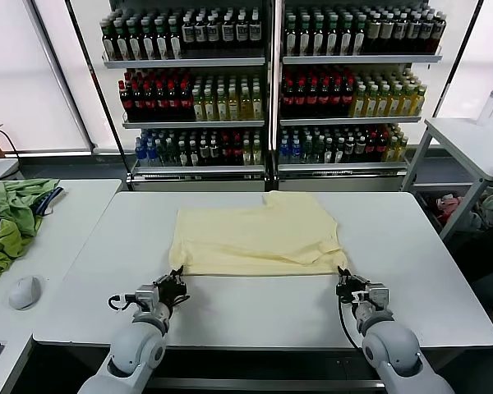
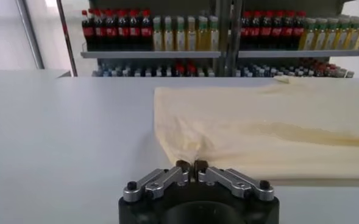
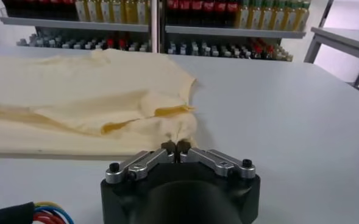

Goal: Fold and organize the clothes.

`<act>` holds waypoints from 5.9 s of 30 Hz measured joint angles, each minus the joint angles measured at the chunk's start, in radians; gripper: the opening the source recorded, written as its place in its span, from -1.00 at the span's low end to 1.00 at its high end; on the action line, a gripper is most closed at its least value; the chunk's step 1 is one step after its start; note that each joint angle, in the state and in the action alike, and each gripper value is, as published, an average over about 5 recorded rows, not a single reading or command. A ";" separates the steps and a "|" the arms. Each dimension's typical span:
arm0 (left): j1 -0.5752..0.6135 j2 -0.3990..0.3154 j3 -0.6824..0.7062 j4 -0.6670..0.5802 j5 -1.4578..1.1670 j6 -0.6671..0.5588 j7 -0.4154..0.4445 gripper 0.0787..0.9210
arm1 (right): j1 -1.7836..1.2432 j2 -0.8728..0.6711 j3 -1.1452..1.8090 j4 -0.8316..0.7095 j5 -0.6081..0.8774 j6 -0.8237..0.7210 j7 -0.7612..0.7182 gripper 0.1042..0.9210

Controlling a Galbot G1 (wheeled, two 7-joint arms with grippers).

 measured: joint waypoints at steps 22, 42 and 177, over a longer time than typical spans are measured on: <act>0.409 0.028 -0.124 -0.364 0.090 0.049 -0.010 -0.80 | -0.432 -0.003 0.121 0.349 -0.182 0.046 -0.023 -0.72; 0.407 0.120 -0.192 -0.412 0.082 0.056 -0.027 0.54 | -0.253 -0.048 0.108 0.309 -0.110 0.062 0.011 0.65; 0.212 0.114 -0.029 -0.223 0.010 -0.071 0.054 -0.24 | -0.061 0.003 -0.005 0.127 0.009 -0.015 -0.024 -0.08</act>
